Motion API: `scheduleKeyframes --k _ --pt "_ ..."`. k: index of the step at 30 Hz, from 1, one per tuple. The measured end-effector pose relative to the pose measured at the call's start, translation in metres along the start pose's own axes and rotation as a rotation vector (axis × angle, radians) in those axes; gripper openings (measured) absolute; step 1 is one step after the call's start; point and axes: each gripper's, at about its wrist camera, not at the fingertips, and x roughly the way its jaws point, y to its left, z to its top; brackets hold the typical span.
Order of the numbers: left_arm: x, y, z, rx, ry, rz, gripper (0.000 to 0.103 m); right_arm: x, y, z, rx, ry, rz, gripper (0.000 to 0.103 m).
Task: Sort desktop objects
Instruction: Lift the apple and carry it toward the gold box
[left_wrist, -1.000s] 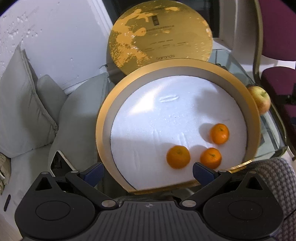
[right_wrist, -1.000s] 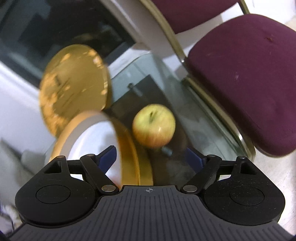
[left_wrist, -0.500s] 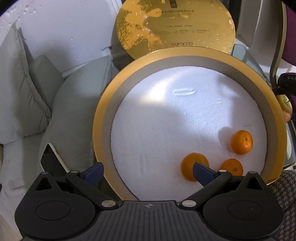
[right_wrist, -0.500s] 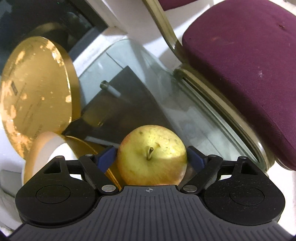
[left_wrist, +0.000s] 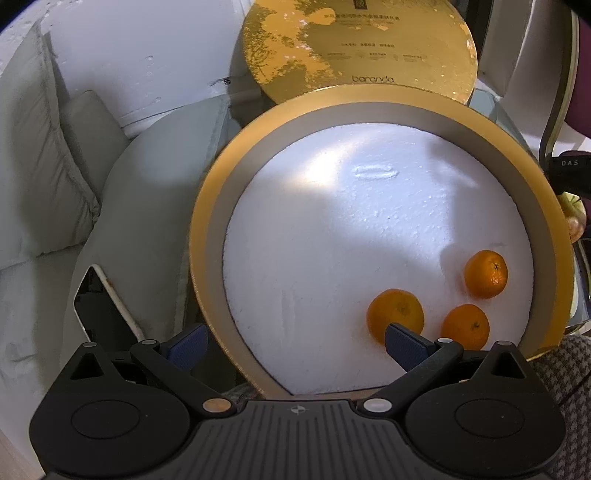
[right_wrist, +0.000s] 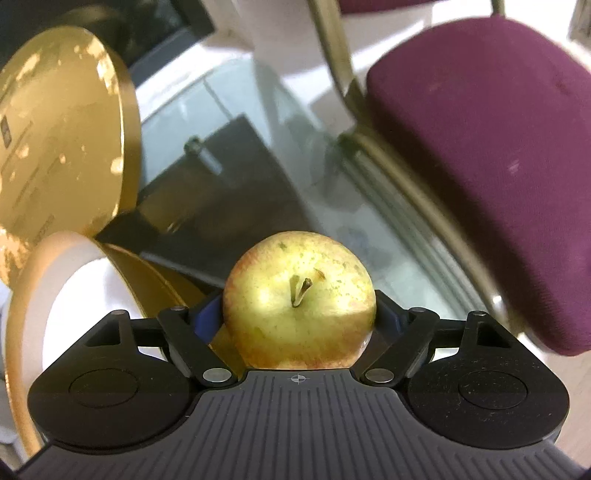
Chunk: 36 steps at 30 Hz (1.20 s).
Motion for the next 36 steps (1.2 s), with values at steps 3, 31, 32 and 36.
scheduleKeyframes --k 3,31,32,36 --pt "-0.006 0.009 -0.004 -0.026 -0.017 -0.008 0.102 -0.033 0.003 0.001 -0.009 -0.075 0.018 0.083" --pt "0.000 0.114 -0.038 -0.321 -0.015 -0.009 0.102 -0.015 0.188 -0.122 -0.537 0.146 0.136 0.083" --pt "0.000 0.114 -0.039 -0.318 -0.014 -0.011 0.102 -0.011 0.186 -0.123 -0.537 0.156 0.131 0.084" --pt "-0.001 0.112 -0.041 -0.310 -0.010 -0.012 0.102 -0.015 0.180 -0.119 -0.503 0.153 0.158 0.087"
